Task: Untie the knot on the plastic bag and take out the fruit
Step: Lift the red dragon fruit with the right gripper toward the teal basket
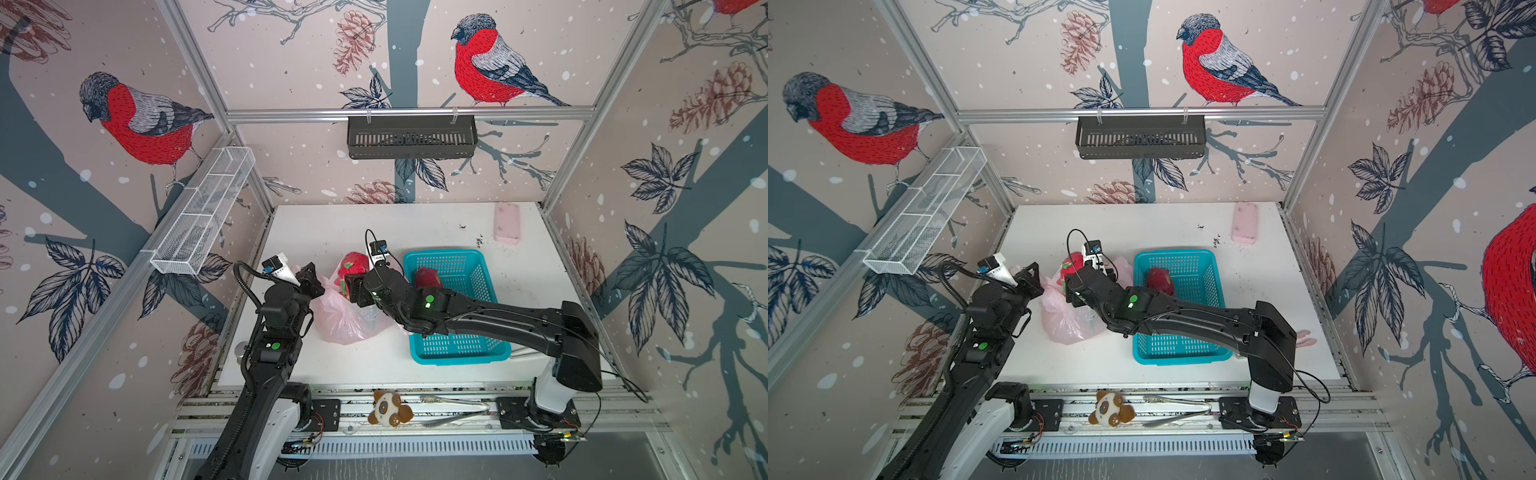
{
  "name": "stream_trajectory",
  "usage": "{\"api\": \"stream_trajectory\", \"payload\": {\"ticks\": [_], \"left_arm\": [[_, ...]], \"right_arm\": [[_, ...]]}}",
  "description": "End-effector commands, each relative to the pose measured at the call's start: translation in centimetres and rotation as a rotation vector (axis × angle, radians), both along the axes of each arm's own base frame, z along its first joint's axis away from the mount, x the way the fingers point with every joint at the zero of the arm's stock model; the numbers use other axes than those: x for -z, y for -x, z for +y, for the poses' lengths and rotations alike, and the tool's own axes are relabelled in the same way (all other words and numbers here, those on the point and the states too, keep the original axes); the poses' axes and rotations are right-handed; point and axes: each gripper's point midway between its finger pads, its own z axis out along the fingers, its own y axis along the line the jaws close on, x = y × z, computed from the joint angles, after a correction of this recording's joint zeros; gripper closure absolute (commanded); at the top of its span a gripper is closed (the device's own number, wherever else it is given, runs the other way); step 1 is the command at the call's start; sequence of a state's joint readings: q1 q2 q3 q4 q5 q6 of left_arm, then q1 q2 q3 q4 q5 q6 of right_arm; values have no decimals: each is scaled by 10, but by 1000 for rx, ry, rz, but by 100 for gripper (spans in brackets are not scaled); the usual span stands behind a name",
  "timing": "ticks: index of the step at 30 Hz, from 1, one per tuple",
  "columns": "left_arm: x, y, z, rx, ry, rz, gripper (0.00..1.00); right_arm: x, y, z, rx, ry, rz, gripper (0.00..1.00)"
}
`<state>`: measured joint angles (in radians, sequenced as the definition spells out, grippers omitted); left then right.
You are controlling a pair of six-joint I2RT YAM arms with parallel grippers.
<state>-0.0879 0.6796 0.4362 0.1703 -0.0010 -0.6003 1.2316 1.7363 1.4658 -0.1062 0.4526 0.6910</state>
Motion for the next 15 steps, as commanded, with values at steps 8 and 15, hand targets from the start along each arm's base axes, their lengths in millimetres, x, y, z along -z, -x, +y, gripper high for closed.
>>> {"api": "stream_trajectory", "payload": {"ticks": [8,15], "left_arm": [[-8,0,1,-6,-7,-21,100],[-10,3,-2,12,-1,-24,100]], "right_arm": [[-52,-7,6,9,-152,-128,79],[-65,-12,7,27,-204,-173,79]]}}
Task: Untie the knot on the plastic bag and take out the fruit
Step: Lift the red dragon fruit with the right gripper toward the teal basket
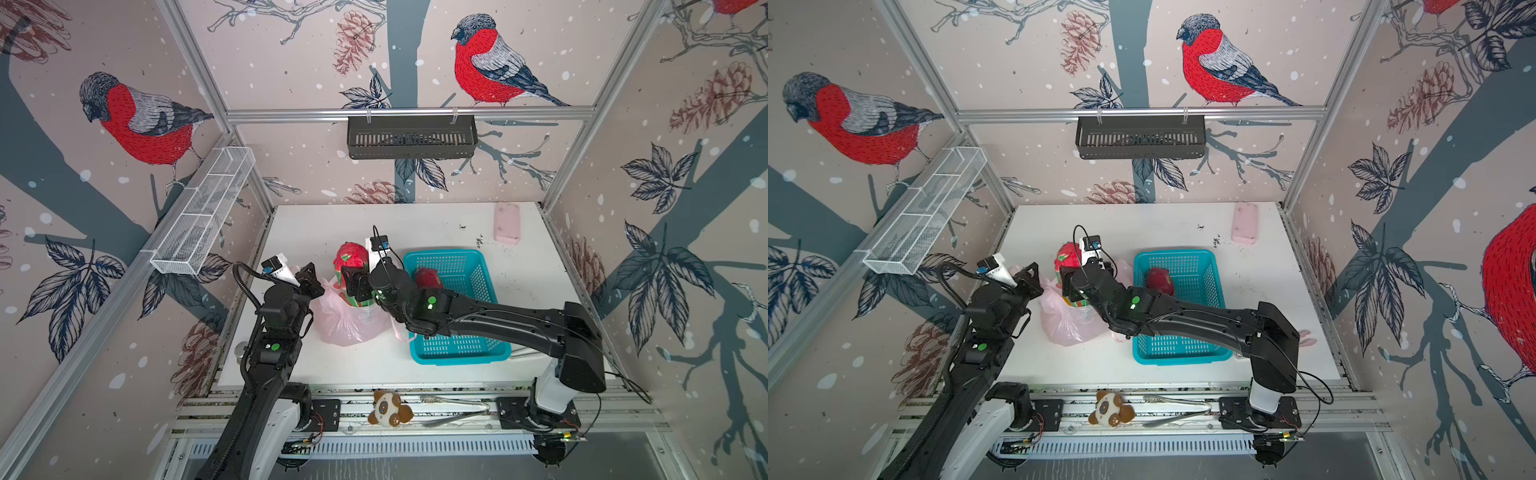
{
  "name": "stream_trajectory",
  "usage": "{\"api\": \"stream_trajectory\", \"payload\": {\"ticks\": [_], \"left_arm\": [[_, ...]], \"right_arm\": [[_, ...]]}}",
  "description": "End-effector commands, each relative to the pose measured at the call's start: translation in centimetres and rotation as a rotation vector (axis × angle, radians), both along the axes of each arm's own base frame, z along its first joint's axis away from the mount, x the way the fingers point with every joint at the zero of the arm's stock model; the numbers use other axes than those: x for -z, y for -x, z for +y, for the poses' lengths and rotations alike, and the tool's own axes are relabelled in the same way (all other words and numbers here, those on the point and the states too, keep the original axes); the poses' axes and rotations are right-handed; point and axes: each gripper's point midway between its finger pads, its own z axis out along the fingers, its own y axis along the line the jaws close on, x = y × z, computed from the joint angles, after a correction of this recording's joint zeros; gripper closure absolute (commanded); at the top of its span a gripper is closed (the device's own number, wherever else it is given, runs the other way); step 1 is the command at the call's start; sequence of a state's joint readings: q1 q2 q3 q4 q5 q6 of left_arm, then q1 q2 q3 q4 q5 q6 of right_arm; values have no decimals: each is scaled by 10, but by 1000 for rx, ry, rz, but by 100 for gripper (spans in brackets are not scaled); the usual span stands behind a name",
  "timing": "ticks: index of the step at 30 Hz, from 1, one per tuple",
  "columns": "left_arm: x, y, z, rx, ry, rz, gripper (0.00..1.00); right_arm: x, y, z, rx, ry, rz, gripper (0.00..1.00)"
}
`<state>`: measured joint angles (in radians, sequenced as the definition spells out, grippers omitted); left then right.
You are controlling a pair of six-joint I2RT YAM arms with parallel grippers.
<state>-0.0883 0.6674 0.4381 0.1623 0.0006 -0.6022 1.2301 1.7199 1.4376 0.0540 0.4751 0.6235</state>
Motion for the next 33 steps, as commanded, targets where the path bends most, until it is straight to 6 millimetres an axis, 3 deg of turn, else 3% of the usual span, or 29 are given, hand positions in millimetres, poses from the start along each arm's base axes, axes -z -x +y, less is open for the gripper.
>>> {"api": "stream_trajectory", "payload": {"ticks": [1,13,22,28,33], "left_arm": [[-9,2,-2,10,-4,-20,100],[-32,11,1,2,-20,-61,100],[-42,15,1,5,-38,-80,100],[-49,15,-2,25,-59,-79,100],[-53,19,-3,37,-85,-73,100]], "right_arm": [[-37,-8,2,29,-123,-77,79],[-63,-37,8,60,-150,-140,79],[-76,-58,-3,103,-139,-167,79],[-85,-66,-25,151,-116,-189,79],[-85,-78,-57,211,-90,-185,79]]}}
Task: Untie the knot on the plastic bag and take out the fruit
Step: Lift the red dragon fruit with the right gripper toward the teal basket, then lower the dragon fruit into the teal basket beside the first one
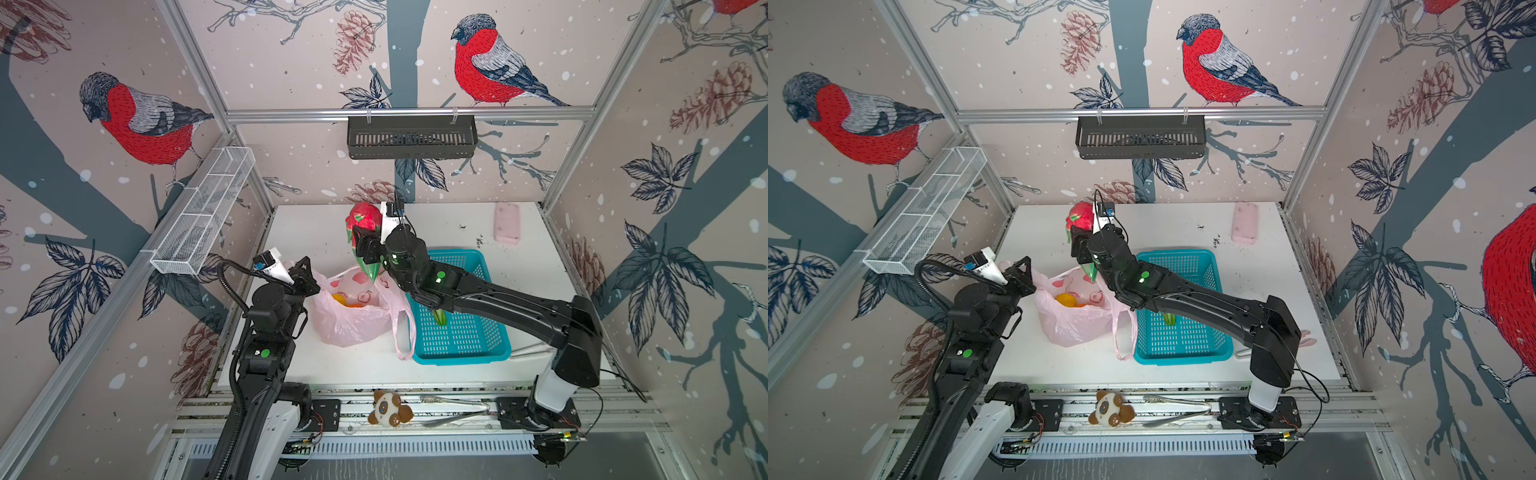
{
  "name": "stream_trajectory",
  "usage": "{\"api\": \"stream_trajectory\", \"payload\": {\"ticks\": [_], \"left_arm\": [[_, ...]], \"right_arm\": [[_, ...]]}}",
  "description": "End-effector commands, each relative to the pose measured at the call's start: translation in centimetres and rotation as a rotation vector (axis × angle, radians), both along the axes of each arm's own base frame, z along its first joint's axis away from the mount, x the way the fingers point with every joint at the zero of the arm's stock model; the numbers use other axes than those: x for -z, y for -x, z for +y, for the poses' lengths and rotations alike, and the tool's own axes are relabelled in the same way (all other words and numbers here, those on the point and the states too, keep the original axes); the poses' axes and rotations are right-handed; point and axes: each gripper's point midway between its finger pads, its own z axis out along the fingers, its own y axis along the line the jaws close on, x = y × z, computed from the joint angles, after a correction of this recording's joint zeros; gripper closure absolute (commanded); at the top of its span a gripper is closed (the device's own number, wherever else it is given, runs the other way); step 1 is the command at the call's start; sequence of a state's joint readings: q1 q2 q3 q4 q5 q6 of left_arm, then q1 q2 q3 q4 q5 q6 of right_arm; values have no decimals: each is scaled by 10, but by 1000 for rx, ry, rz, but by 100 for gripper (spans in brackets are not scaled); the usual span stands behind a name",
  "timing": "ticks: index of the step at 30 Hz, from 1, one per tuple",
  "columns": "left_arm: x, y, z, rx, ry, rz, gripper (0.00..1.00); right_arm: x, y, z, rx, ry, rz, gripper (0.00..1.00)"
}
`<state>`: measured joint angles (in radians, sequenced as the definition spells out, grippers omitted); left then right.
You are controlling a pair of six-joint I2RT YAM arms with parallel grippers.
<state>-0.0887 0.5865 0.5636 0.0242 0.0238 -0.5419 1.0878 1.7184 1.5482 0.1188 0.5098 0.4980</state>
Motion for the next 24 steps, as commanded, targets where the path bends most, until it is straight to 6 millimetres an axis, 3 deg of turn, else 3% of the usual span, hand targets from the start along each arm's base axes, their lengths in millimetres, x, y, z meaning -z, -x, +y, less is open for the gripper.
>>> {"api": "stream_trajectory", "payload": {"ticks": [1,15,24], "left_arm": [[-2,3,0,5,-38,0,100],[9,6,-1,18,-81,36,100],[12,5,-1,23,-99,44,100]], "right_arm": [[-15,-9,-26,74,-19,-29,79],[21,-4,-144,276,170,34,79],[55,8,-185,328,229,110,79]]}}
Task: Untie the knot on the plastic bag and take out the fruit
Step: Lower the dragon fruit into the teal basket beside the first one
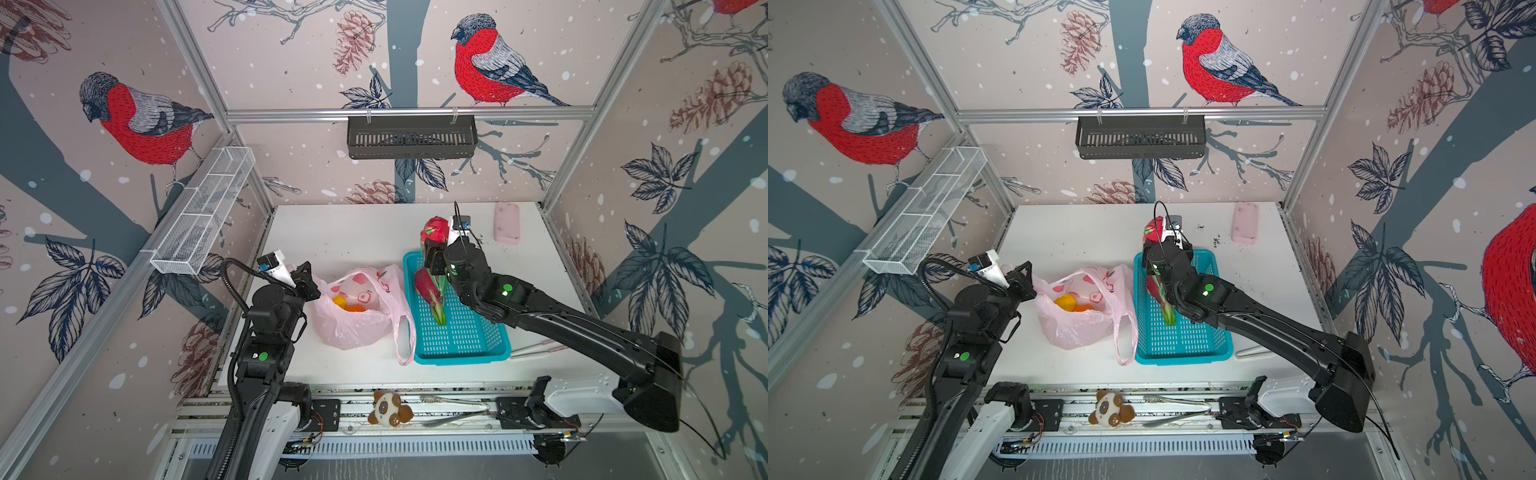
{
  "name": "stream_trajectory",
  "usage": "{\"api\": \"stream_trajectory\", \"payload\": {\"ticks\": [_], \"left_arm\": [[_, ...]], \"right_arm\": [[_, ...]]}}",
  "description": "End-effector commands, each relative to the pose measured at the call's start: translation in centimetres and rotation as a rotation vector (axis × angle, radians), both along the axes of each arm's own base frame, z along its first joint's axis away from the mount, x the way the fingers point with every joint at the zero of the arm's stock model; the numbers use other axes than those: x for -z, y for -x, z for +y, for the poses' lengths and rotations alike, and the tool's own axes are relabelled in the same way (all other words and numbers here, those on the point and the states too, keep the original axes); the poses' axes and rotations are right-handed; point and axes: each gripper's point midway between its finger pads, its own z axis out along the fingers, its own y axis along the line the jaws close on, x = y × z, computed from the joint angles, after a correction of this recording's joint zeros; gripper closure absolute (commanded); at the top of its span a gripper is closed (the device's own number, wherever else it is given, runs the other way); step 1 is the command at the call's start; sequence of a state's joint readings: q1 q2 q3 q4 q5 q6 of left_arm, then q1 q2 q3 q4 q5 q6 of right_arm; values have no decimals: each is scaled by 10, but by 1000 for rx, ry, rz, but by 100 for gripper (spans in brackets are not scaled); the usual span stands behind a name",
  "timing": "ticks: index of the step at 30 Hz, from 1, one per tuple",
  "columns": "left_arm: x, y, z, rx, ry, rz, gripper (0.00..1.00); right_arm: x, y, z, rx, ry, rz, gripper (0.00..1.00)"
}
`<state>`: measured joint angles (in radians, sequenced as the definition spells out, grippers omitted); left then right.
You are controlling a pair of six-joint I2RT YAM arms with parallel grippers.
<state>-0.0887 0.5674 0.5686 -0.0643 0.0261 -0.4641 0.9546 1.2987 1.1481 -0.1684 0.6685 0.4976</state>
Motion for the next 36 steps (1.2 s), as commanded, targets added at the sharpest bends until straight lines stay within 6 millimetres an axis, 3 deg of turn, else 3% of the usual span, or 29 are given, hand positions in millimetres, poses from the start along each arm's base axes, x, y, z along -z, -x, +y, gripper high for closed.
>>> {"api": "stream_trajectory", "payload": {"ticks": [1,13,16,36], "left_arm": [[-2,0,-2,15,-16,-13,100],[2,1,-9,53,-7,-3,100],[3,1,-10,63,-5,2,100],[5,1,-7,53,-14,6,100]], "right_arm": [[4,2,-14,47,-20,4,79],[50,4,-34,90,44,98,79],[49,5,-44,100,27,100,79],[108,-3,-83,136,102,237,79]]}}
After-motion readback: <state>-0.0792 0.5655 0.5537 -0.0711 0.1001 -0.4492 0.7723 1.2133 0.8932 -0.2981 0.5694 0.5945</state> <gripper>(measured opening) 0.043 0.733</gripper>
